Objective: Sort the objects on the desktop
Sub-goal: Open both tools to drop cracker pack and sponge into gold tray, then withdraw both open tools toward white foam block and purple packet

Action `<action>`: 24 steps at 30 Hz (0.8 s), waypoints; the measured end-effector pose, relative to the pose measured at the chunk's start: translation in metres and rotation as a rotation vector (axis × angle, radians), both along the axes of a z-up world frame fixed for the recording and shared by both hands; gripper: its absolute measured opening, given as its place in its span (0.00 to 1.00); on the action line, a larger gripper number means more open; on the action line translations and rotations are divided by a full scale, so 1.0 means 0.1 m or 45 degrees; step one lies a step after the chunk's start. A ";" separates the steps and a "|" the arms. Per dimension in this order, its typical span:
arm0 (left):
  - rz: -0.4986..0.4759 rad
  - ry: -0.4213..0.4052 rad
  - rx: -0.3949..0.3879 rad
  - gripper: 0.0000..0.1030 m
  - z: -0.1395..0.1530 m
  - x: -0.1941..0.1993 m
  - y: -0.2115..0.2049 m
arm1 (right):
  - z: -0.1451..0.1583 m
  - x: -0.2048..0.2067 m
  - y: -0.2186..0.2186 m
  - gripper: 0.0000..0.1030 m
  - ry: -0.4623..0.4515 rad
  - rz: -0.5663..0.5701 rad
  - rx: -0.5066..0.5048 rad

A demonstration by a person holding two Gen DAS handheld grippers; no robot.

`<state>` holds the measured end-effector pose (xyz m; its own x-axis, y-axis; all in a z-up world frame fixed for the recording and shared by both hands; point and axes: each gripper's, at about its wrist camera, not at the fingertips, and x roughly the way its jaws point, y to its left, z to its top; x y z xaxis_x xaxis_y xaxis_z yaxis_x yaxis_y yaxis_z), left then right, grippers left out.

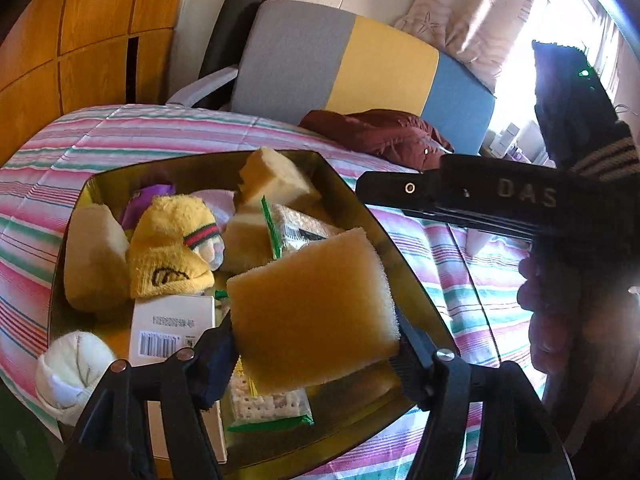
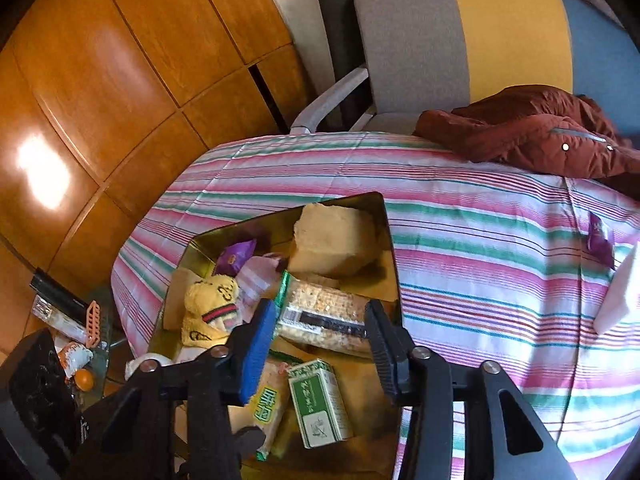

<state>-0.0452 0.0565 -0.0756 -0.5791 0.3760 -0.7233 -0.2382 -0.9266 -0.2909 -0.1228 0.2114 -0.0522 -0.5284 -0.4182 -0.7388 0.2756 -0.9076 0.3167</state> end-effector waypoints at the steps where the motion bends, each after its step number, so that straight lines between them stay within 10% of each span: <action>1: 0.002 -0.002 0.005 0.73 0.00 0.01 0.00 | 0.00 0.01 0.00 0.59 0.001 -0.004 0.011; 24: 0.098 0.111 -0.113 0.79 0.28 0.24 -0.12 | 0.02 0.39 0.07 0.85 0.057 -0.065 0.076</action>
<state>-0.0215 0.0443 -0.0471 -0.6662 0.2648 -0.6971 -0.1860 -0.9643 -0.1885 -0.0837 0.2183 -0.0500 -0.5810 -0.3459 -0.7368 0.2413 -0.9377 0.2500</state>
